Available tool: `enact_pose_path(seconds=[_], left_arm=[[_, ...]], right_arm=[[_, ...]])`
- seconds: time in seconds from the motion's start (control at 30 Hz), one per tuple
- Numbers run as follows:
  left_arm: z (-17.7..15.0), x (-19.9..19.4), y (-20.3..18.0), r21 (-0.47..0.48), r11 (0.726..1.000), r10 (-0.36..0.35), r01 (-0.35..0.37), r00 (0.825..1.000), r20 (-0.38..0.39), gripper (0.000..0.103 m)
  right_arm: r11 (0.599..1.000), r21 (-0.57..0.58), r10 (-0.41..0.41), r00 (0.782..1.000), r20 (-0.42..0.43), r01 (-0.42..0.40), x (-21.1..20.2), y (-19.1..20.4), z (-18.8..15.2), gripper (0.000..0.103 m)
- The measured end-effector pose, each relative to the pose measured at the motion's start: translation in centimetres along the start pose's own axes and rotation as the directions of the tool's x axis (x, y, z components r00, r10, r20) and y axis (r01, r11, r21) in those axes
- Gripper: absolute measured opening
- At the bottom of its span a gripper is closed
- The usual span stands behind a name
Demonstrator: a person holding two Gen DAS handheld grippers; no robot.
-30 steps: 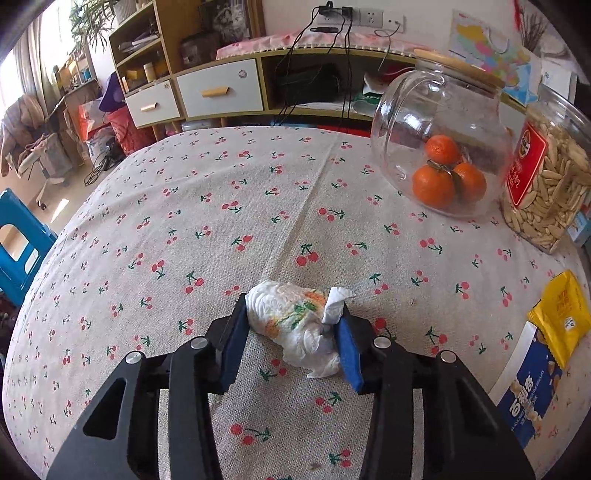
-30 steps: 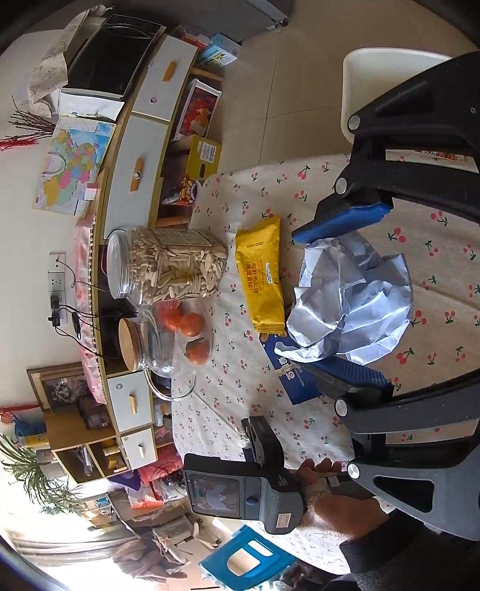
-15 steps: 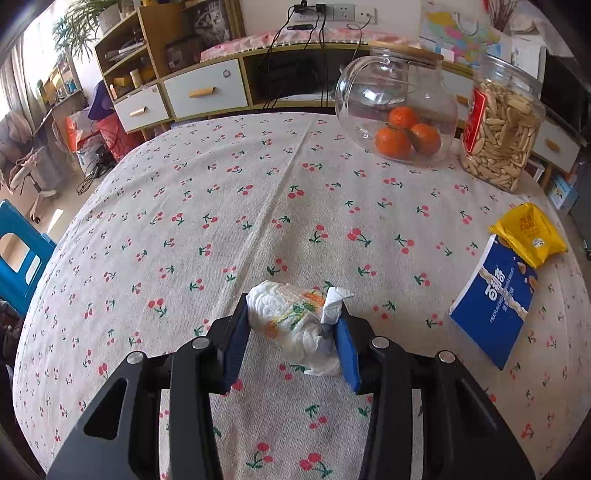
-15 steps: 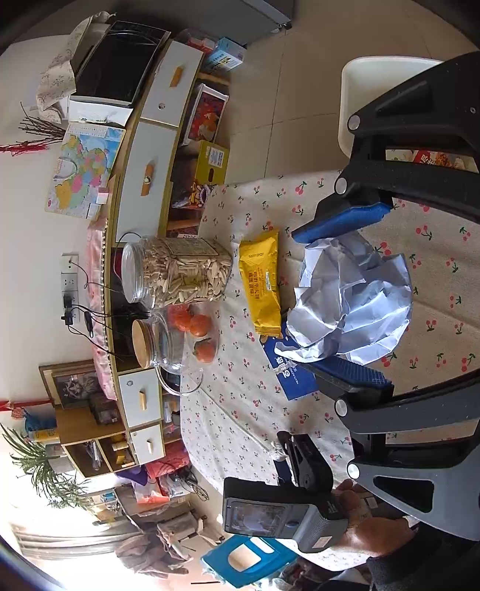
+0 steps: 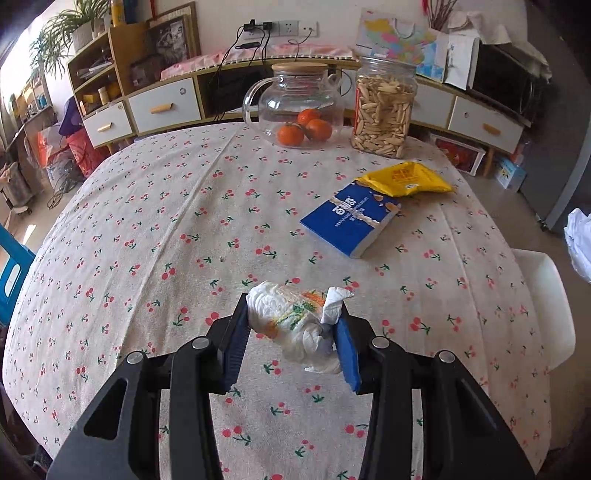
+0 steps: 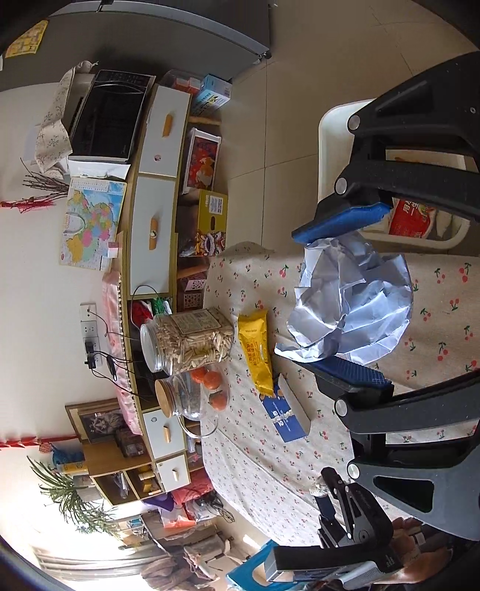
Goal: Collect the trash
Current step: 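Carry both items over the white bin and open both tools to drop them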
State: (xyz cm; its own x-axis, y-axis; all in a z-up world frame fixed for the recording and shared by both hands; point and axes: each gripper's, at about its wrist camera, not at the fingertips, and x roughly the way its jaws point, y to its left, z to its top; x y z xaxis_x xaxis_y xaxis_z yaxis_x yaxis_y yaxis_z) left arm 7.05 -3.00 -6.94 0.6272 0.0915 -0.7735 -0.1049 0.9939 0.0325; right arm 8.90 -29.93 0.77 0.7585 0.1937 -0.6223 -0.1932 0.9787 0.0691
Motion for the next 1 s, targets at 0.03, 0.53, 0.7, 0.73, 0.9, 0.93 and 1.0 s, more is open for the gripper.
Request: enact_pose_path(seconds=[0.03,0.53,0.7,0.73,0.9,0.93,1.0], left_arm=[[0.0,-0.4,-0.9,0.014,1.000,-0.013,0.013,1.000,0.004,0.043],[-0.1,-3.7,-13.7,0.219,0.961,-0.179,0.167,0.983,0.036,0.043],[0.4,-4.0,-17.4,0.267,0.941,-0.226,0.209,0.973,0.034,0.043],[0.7,-4.1,-18.2,0.274,0.937,-0.236,0.218,0.971,0.034,0.043],[1.8,-4.2,-22.0,0.296,0.917,-0.290,0.269,0.957,0.028,0.043],[2.0,-4.2,-22.8,0.302,0.912,-0.300,0.278,0.953,0.028,0.043],[2.4,-4.3,-24.4,0.314,0.903,-0.318,0.294,0.948,0.028,0.043]], right_arm=[[1.000,0.015,-0.011,1.000,0.004,0.011,-0.4,-0.8,-0.2,0.057],[0.943,0.233,-0.229,0.972,-0.061,0.237,-1.4,-13.1,-3.1,0.059],[0.892,0.270,-0.356,0.931,-0.079,0.363,-2.0,-15.3,-3.5,0.080],[0.881,0.281,-0.375,0.924,-0.073,0.380,-2.3,-15.7,-3.4,0.081],[0.832,0.363,-0.426,0.903,-0.066,0.419,-4.0,-18.3,-3.7,0.089],[0.823,0.376,-0.434,0.899,-0.067,0.426,-4.2,-18.9,-3.7,0.089],[0.799,0.402,-0.459,0.885,-0.074,0.448,-4.7,-19.9,-3.8,0.092]])
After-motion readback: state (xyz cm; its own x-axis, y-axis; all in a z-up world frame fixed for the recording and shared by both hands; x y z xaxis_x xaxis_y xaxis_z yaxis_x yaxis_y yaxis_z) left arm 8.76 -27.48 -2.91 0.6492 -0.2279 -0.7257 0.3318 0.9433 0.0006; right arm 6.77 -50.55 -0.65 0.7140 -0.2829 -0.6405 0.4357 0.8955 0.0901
